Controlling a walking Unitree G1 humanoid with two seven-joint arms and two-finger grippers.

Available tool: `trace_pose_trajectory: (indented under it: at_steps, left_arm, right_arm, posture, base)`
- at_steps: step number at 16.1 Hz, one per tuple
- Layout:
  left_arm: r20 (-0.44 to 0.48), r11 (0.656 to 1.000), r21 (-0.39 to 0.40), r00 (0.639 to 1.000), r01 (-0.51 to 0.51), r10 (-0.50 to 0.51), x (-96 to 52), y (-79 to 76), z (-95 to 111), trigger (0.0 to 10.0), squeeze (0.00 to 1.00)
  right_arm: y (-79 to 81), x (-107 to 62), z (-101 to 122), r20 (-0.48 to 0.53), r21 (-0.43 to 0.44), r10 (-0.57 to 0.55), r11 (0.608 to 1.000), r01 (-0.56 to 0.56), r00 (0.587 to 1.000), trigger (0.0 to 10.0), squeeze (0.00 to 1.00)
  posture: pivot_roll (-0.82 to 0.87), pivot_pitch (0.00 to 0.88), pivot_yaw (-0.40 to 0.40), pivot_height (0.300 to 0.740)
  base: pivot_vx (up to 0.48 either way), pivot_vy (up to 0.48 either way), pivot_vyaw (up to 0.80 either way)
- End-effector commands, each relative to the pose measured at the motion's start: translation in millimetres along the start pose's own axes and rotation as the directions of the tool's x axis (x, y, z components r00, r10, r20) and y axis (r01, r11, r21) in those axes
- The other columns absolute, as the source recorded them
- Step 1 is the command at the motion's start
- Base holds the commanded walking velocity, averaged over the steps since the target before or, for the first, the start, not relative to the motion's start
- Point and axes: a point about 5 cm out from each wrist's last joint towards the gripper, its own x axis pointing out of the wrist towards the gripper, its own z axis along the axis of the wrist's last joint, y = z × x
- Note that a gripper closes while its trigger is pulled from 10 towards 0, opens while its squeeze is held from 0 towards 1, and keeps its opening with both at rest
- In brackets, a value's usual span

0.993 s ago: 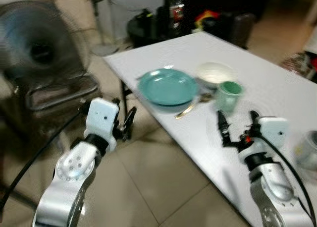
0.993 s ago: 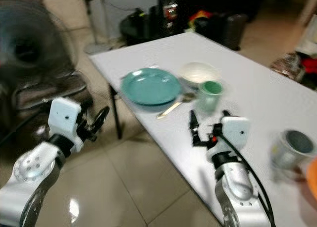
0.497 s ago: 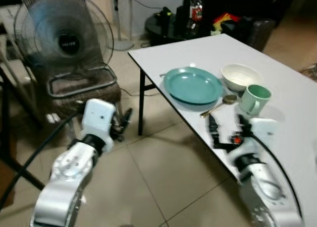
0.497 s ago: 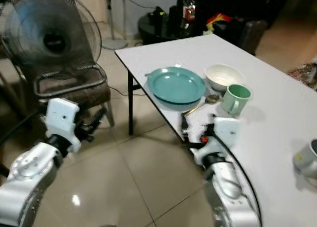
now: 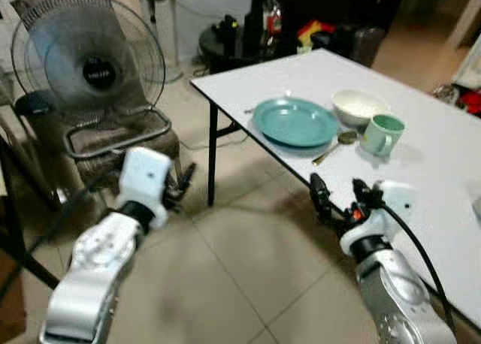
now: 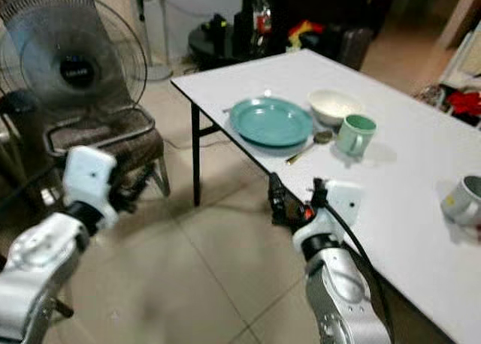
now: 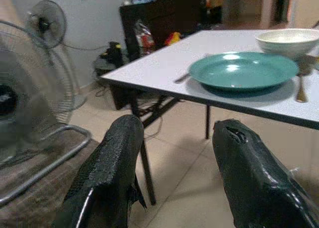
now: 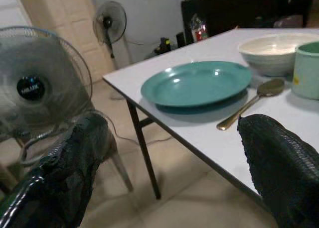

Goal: Setting the table

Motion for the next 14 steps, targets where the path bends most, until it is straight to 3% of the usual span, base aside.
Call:
trace_pose_trajectory:
  at_steps: [1,8,12,14]
  left_arm:
    - [0.0,0.999,-0.017,0.999,0.036,-0.036,3.0,-6.5,1.1,10.0,0.0]
    - [-0.001,1.0,-0.02,1.0,0.024,-0.024,1.1,-6.2,1.1,10.0,0.0]
    - [-0.003,0.999,-0.014,1.0,0.029,-0.029,0.6,-5.6,1.2,10.0,0.0]
    - [-0.003,0.999,-0.012,0.999,0.032,-0.032,0.8,-5.6,1.6,10.0,0.0]
  right_arm:
    - [-6.3,-0.4,1.3,-0.003,-0.017,-0.025,1.0,0.025,1.0,10.0,0.0]
    - [-4.8,1.2,-0.7,-0.015,0.012,-0.013,1.0,0.013,1.0,10.0,0.0]
    - [-3.1,2.0,-2.7,-0.028,-0.039,0.007,0.999,-0.008,1.0,10.0,0.0]
    - [-1.6,3.0,-2.7,-0.026,-0.026,0.014,1.0,-0.015,1.0,10.0,0.0]
  posture:
    - [0.07,0.0,-0.005,0.74]
    - [0.08,0.0,-0.018,0.74]
    - [0.09,0.0,-0.017,0.74]
    - [0.09,0.0,-0.015,0.74]
  base:
    - [0.0,0.352,0.0]
    - [0.0,0.351,0.0]
    - [0.0,0.355,0.0]
    - [0.0,0.356,0.8]
